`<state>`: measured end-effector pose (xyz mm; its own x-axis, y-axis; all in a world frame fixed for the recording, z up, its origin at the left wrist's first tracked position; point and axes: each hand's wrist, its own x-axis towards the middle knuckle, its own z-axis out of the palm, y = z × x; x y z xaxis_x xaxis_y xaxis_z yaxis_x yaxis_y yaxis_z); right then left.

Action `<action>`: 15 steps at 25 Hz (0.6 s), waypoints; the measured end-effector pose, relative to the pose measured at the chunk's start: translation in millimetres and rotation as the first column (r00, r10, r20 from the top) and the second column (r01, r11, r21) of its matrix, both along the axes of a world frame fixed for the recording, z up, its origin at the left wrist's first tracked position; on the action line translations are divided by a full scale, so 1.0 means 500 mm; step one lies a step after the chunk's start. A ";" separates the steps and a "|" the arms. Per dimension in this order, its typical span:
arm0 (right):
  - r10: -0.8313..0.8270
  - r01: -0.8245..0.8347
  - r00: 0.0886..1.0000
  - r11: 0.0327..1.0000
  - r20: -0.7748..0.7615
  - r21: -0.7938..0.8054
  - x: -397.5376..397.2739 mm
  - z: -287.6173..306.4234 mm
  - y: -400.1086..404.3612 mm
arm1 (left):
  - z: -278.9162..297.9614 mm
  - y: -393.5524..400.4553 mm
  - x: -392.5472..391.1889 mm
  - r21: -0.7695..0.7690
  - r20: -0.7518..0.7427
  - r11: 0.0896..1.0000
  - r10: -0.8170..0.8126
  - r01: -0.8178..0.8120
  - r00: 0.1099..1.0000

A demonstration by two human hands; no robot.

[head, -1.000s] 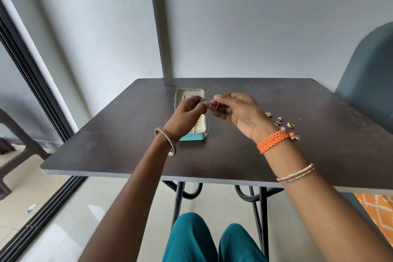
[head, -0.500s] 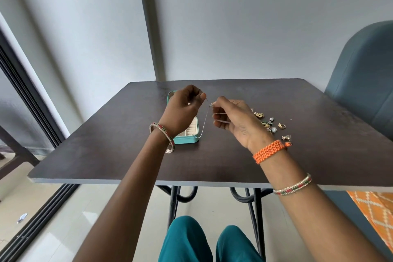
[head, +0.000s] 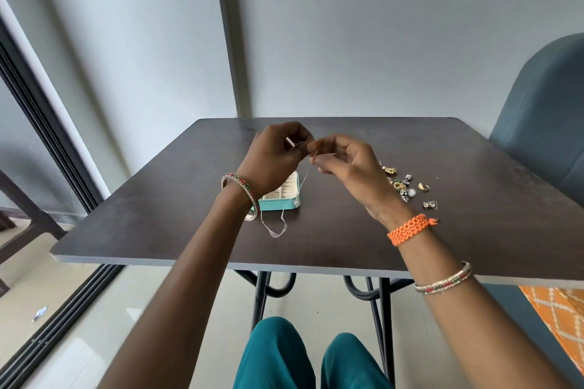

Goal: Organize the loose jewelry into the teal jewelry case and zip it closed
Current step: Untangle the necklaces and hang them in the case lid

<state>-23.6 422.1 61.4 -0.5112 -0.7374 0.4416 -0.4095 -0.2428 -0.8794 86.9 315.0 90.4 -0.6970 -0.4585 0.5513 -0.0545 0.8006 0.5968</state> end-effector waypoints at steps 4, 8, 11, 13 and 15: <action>0.109 -0.112 0.993 0.991 0.033 0.078 0.019 0.014 -0.009 | 0.012 -0.006 0.001 0.067 -0.099 0.998 0.021 -0.015 0.995; 0.143 -0.136 0.989 0.969 -0.022 0.207 0.018 -0.004 0.005 | 0.025 -0.016 0.007 0.221 -0.290 0.973 0.131 -0.066 0.948; 0.176 -0.177 0.984 0.951 0.029 0.252 0.012 -0.015 0.012 | 0.029 -0.022 0.009 0.328 -0.356 0.943 0.181 -0.059 0.917; 0.195 -0.203 0.979 0.935 0.057 0.292 0.009 -0.020 0.016 | 0.029 -0.019 0.007 0.386 -0.375 0.922 0.168 -0.011 0.912; 0.201 -0.223 0.974 0.934 0.106 0.280 0.009 -0.023 0.016 | 0.035 -0.015 0.002 0.398 -0.379 0.917 0.140 0.024 0.915</action>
